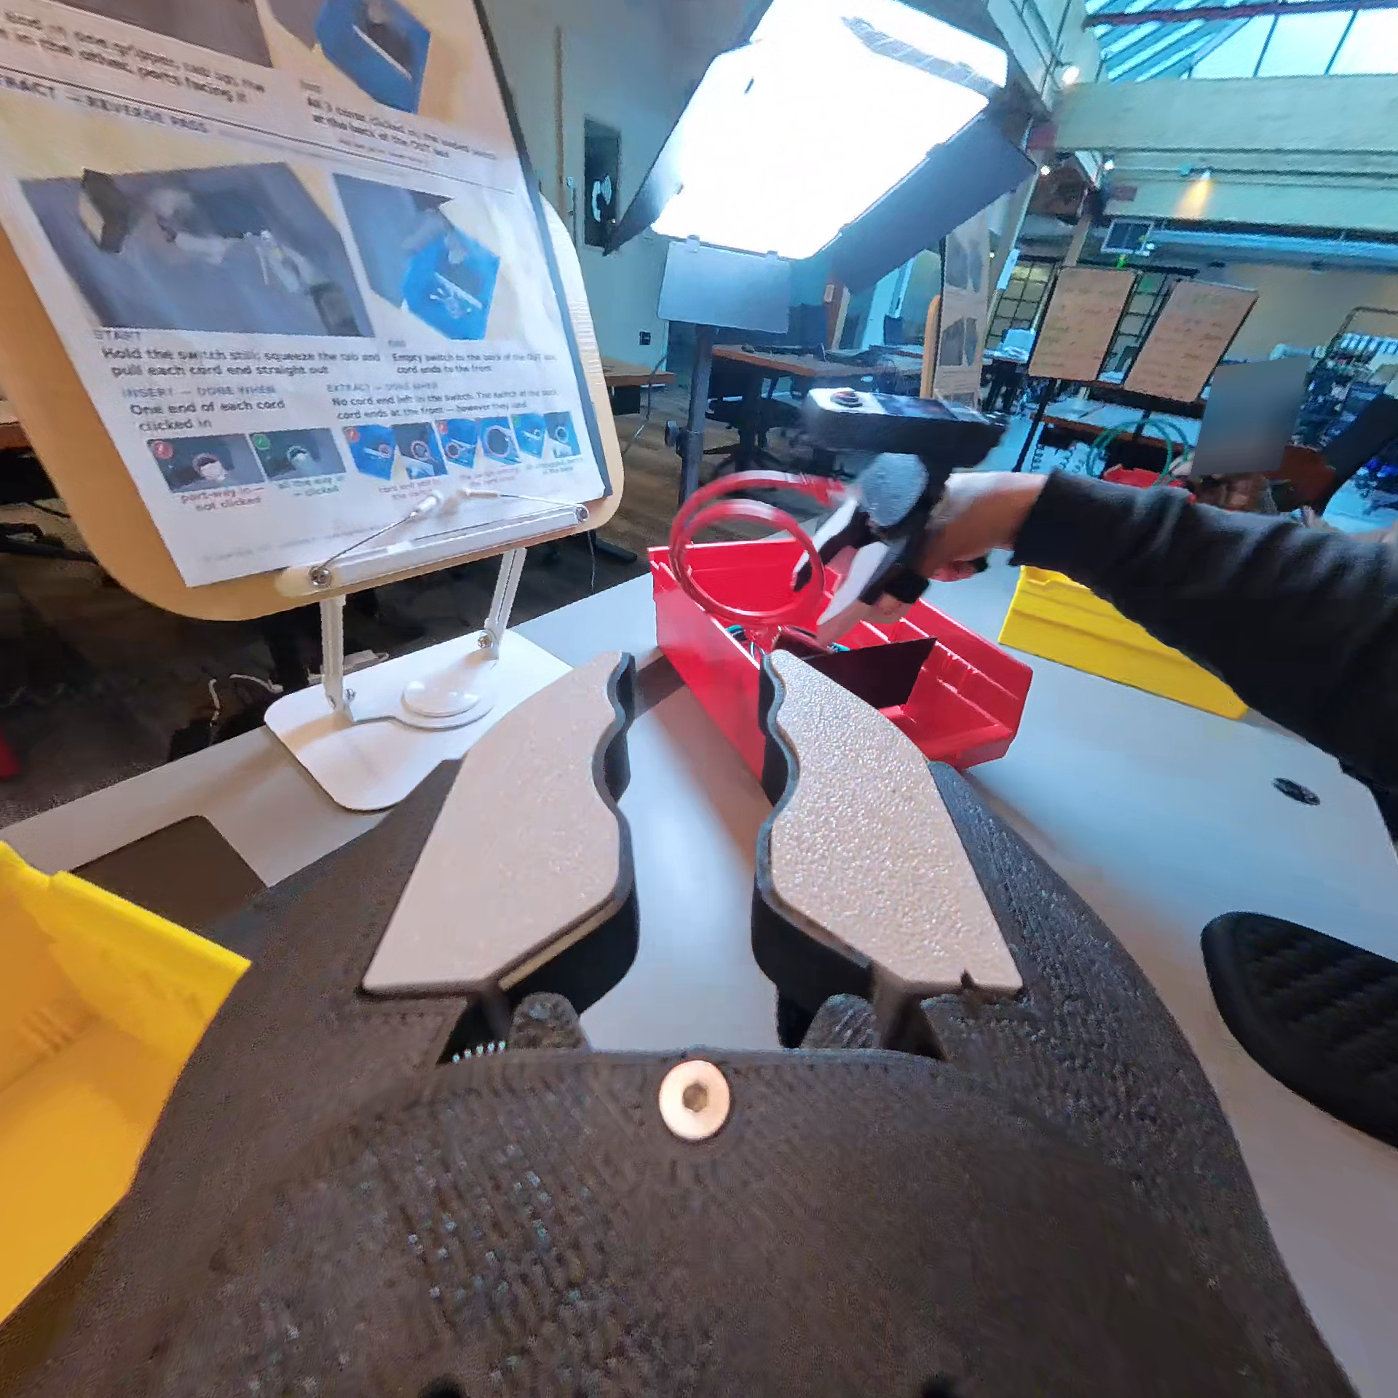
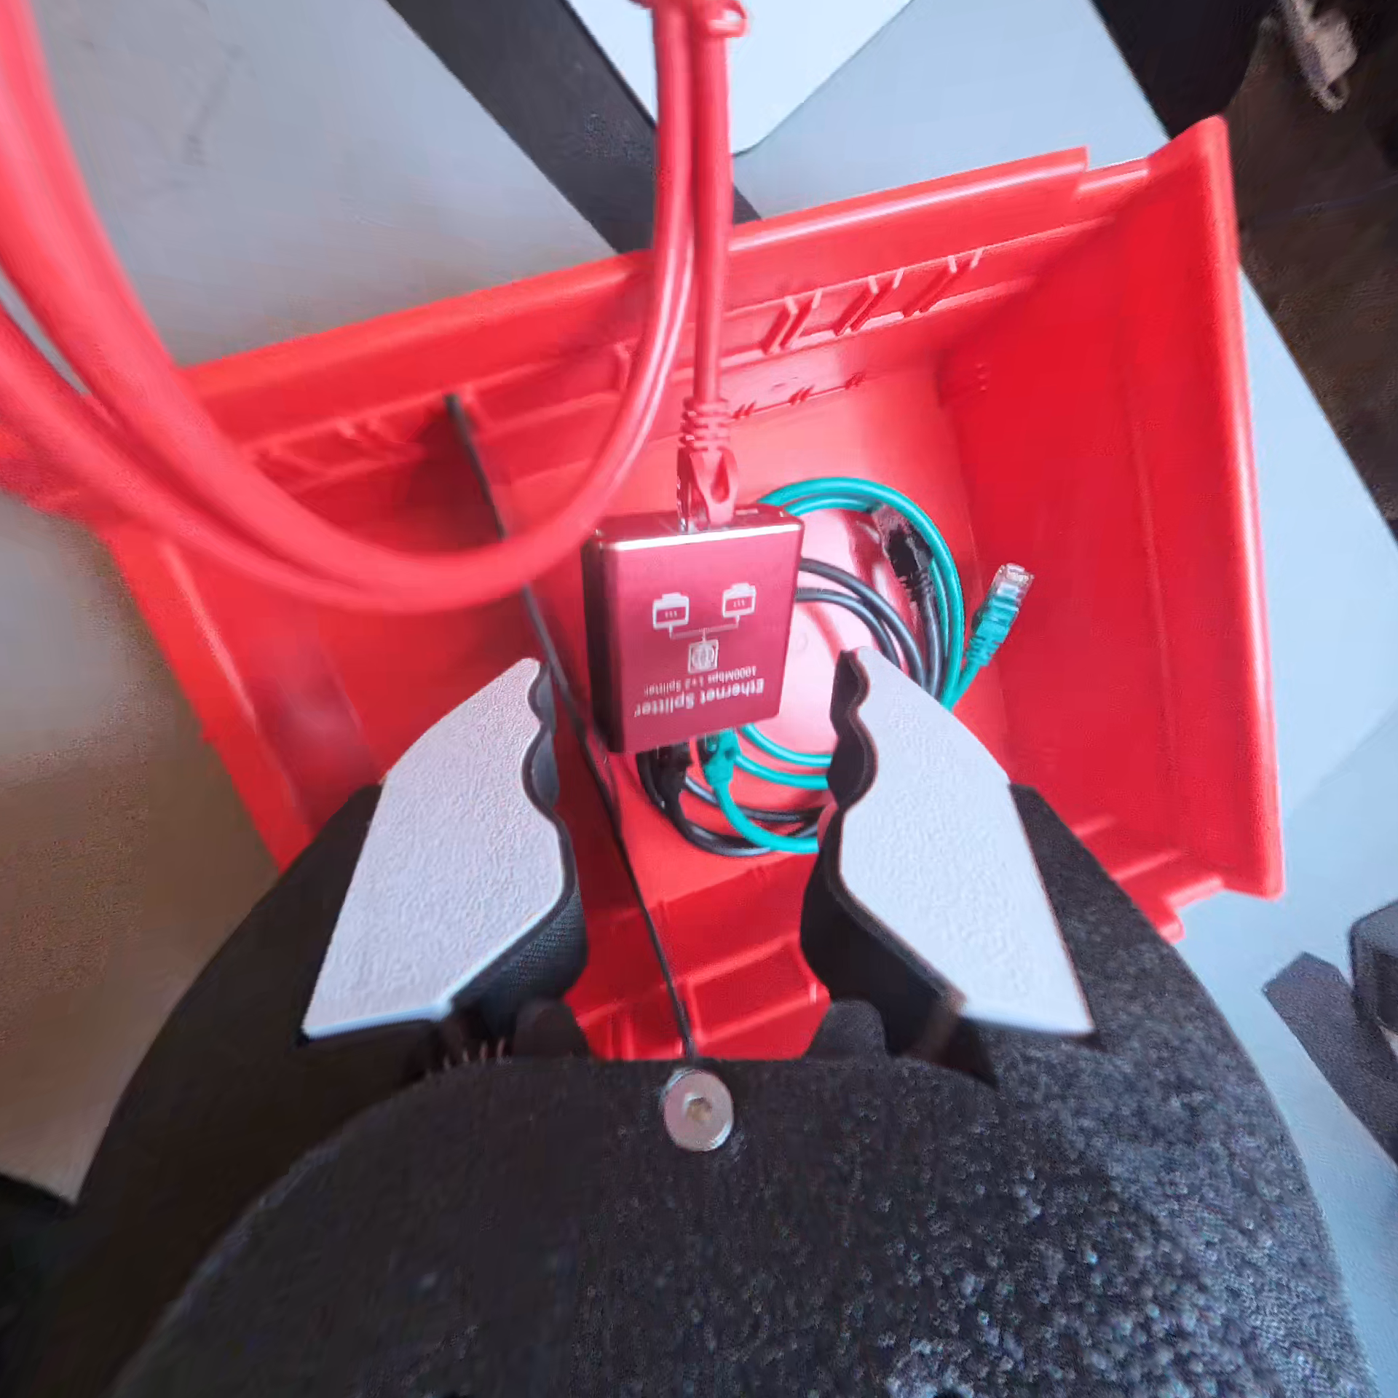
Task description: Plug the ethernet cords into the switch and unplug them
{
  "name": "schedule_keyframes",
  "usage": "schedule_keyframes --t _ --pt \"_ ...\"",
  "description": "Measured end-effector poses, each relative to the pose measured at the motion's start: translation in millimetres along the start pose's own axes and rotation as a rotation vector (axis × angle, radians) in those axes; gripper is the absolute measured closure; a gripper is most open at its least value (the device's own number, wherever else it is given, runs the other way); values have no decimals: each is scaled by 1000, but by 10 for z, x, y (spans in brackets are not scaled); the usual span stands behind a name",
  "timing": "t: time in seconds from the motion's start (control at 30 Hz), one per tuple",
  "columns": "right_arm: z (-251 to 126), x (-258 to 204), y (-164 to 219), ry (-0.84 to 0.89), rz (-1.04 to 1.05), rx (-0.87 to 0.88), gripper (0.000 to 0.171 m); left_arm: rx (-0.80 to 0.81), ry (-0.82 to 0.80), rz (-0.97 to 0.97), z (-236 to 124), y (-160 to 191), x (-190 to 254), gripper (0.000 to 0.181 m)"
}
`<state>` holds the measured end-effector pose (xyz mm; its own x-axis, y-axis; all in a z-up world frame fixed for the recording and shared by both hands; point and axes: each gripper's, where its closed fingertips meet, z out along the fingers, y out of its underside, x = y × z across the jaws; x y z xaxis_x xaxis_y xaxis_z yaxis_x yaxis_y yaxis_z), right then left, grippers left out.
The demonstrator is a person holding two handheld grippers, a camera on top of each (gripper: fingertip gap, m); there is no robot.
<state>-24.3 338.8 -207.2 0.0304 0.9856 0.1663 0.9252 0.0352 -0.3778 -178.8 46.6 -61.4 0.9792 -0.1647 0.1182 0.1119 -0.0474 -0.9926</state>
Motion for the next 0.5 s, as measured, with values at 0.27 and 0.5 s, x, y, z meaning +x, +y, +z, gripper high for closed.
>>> schedule_keyframes --t 0.27,0.5 --pt "-866 -544 283 6 -37 361 115 57 -6 -32 -61 -106 -39 149" --pt "-552 -1492 563 13 -317 292 116 21 25 95 -64 -279 296 150"
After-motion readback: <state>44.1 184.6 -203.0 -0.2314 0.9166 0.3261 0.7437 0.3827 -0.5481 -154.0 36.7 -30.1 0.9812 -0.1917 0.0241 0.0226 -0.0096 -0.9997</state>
